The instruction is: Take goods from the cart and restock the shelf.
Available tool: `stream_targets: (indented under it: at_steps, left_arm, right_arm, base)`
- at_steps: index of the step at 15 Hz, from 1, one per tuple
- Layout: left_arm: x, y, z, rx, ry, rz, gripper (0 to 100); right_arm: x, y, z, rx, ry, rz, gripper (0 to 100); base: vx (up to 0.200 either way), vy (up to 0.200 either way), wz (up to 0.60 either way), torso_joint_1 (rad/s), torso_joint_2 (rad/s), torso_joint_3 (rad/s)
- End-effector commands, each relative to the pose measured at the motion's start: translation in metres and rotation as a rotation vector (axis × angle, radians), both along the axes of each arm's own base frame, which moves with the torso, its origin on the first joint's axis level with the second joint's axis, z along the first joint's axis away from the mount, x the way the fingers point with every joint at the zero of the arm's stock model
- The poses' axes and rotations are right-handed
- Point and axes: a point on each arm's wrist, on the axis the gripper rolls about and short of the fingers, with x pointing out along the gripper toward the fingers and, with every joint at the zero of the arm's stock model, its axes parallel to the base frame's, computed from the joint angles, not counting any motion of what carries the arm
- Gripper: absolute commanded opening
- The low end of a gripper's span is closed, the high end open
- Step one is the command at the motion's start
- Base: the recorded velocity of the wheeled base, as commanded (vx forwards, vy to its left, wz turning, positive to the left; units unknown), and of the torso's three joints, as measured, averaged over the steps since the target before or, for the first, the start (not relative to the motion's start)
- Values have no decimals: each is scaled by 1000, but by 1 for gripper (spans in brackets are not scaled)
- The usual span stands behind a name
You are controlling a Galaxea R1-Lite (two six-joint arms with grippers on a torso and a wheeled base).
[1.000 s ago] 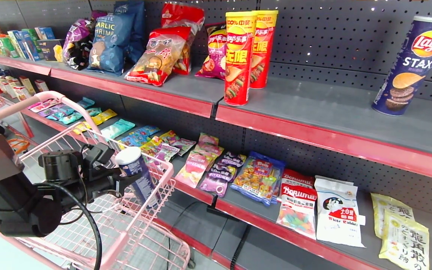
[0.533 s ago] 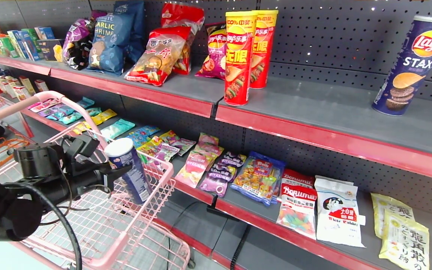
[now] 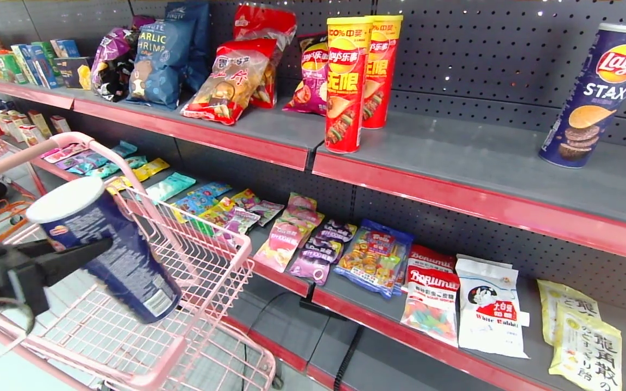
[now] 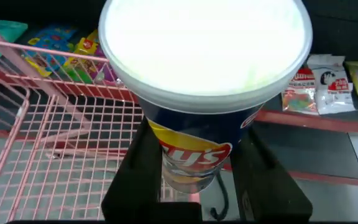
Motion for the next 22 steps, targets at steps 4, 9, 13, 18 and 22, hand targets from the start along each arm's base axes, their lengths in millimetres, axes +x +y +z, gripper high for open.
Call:
stream_targets:
  at_steps: [4,9,13,18,22]
  left_arm:
    - [-123,-9,17,55,-208,355,0]
    - [-146,-11,18,-4,-273,402,0]
    - [-158,-13,16,-21,-310,287,0]
    - [-157,-13,13,-18,-294,292,0]
    - [-156,-13,10,36,-261,300,0]
  right_arm:
    - [0,0,0,0,1,0,100]
    - [0,0,0,0,-1,0,100]
    - [0,0,0,0,1,0,100]
    - [0,0,0,0,1,2,100]
    - [0,0,0,0,1,2,100]
  base:
    - [0,0,0,13,-37,-25]
    - [0,0,0,153,-458,-287]
    - [0,0,0,218,-563,-347]
    - [0,0,-240,219,-528,-309]
    - [0,0,-600,39,-72,-41]
